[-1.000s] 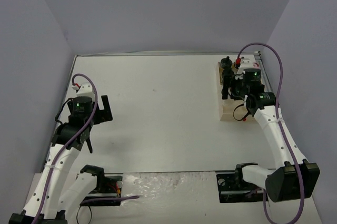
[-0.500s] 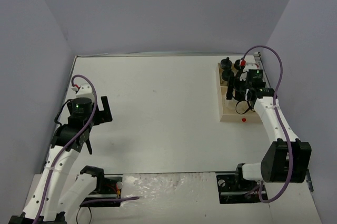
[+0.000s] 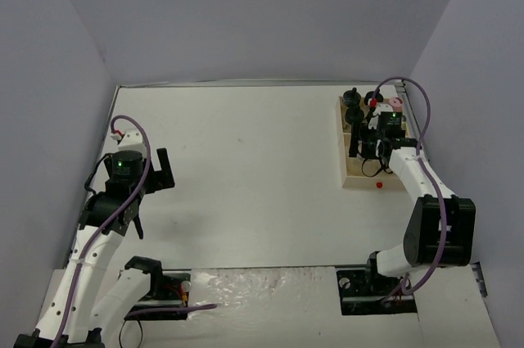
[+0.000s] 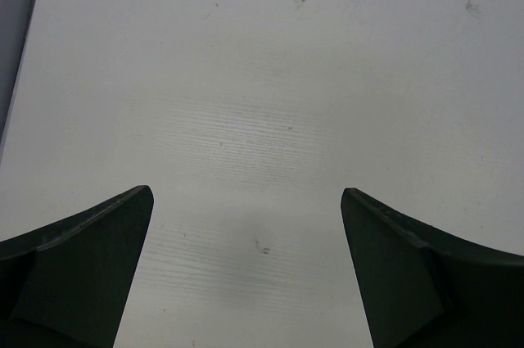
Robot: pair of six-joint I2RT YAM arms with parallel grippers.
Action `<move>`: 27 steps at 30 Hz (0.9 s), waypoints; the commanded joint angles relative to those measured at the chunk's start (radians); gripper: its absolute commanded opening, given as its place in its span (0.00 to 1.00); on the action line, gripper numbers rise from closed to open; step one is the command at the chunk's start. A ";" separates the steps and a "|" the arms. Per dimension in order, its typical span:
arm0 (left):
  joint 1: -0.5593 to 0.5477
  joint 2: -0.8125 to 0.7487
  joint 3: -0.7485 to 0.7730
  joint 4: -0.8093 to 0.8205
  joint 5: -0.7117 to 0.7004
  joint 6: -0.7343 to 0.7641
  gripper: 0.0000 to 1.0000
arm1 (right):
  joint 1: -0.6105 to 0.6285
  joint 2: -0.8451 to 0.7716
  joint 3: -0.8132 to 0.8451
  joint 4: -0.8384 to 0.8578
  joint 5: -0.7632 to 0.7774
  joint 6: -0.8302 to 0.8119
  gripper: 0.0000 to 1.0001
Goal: Organize the condiment bottles
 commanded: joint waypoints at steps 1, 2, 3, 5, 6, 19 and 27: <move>0.008 -0.006 0.035 0.045 -0.002 0.012 0.97 | -0.002 0.002 -0.001 0.104 0.000 -0.009 0.32; 0.008 -0.006 0.035 0.044 -0.002 0.013 0.97 | -0.002 0.009 -0.003 0.104 0.004 -0.011 0.36; 0.008 -0.006 0.035 0.044 -0.002 0.013 0.97 | -0.002 0.013 -0.005 0.105 0.004 -0.011 0.39; 0.008 -0.006 0.036 0.044 -0.003 0.013 0.97 | -0.001 0.016 -0.005 0.106 0.004 -0.007 0.51; 0.008 -0.006 0.035 0.044 -0.003 0.013 0.97 | 0.002 0.015 -0.004 0.106 0.004 -0.005 0.56; 0.008 -0.003 0.035 0.042 -0.005 0.013 0.97 | 0.009 -0.144 0.026 0.049 -0.002 0.005 1.00; 0.008 -0.013 0.034 0.044 -0.002 0.015 0.97 | 0.017 -0.368 0.089 -0.028 -0.037 0.085 1.00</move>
